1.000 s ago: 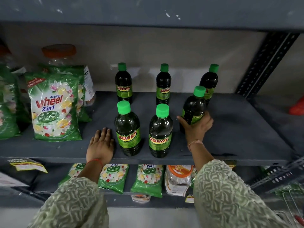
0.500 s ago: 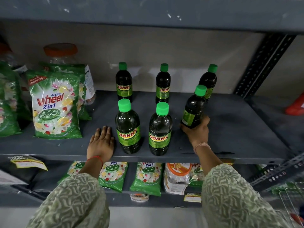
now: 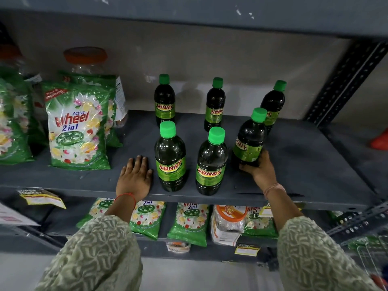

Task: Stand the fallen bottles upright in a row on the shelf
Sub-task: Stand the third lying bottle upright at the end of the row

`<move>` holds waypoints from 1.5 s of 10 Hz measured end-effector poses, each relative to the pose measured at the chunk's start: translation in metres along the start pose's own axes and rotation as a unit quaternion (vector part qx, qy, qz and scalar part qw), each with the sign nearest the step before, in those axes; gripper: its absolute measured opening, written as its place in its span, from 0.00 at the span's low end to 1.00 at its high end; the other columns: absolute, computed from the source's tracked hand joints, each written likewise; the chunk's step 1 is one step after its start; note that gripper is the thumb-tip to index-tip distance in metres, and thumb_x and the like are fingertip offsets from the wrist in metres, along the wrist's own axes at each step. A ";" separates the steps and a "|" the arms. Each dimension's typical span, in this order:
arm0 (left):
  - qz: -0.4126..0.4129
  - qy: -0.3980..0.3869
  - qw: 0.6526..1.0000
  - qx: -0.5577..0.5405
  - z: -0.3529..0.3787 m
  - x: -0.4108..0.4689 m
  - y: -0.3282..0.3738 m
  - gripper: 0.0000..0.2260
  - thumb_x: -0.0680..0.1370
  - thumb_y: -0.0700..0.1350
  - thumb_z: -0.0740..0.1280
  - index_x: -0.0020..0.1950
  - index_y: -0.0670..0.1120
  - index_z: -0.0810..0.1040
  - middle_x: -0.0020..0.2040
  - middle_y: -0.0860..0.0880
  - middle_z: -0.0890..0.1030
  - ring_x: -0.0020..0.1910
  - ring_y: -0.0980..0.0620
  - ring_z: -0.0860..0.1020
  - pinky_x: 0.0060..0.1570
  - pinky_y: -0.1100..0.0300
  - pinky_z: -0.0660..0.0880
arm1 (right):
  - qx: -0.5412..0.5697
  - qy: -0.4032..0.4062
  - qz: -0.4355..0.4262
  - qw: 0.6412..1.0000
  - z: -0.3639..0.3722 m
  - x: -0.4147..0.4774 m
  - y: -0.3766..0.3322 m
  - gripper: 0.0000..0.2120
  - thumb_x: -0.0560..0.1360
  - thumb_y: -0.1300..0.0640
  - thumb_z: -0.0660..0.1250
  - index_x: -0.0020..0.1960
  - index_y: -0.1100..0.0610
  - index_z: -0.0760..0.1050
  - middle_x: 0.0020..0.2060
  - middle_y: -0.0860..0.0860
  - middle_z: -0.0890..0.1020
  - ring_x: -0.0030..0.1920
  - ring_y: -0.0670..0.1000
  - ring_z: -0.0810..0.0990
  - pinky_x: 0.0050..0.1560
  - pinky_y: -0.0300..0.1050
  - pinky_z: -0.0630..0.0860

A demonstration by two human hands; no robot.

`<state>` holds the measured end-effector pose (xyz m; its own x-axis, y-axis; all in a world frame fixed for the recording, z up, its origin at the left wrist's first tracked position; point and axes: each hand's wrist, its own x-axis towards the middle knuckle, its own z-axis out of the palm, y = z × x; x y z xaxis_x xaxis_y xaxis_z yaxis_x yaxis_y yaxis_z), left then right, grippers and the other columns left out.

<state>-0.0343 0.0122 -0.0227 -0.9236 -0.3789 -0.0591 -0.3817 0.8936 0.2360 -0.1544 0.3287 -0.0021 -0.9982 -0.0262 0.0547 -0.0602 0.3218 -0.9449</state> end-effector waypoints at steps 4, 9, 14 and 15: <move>-0.003 -0.005 1.000 0.000 0.000 0.000 -0.001 0.24 0.80 0.51 0.45 0.75 0.46 0.46 0.78 0.47 0.47 0.77 0.46 0.45 0.76 0.51 0.46 | 0.042 -0.008 0.024 0.999 0.000 0.005 0.000 0.32 0.63 0.70 0.74 0.63 0.63 0.64 0.61 0.62 0.75 0.62 0.60 0.73 0.58 0.48 0.69; -0.002 0.004 1.000 -0.003 -0.001 -0.001 0.001 0.24 0.80 0.51 0.46 0.75 0.46 0.47 0.78 0.47 0.49 0.77 0.46 0.47 0.76 0.51 0.48 | -0.096 0.093 -0.023 0.991 0.023 0.004 0.005 0.40 0.57 0.58 0.79 0.64 0.61 0.65 0.62 0.61 0.73 0.64 0.61 0.69 0.66 0.56 0.68; -0.008 0.002 1.000 -0.008 -0.001 -0.002 0.002 0.24 0.80 0.51 0.46 0.75 0.46 0.47 0.78 0.47 0.49 0.77 0.46 0.47 0.76 0.50 0.48 | -0.098 0.078 -0.017 0.992 0.012 -0.063 0.008 0.34 0.61 0.55 0.78 0.61 0.61 0.67 0.56 0.60 0.76 0.57 0.58 0.74 0.58 0.51 0.73; -0.008 0.016 1.000 -0.010 0.002 -0.002 0.001 0.24 0.80 0.51 0.46 0.75 0.46 0.49 0.78 0.47 0.50 0.77 0.46 0.48 0.75 0.51 0.48 | -0.102 0.070 -0.020 0.992 0.006 -0.080 0.009 0.33 0.60 0.55 0.78 0.61 0.61 0.68 0.55 0.59 0.77 0.57 0.58 0.74 0.58 0.52 0.74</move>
<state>-0.0329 0.0140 -0.0243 -0.9159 -0.4001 -0.0316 -0.3945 0.8831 0.2541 -0.0752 0.3275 -0.0168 -0.9852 0.0846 0.1488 -0.0856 0.5091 -0.8564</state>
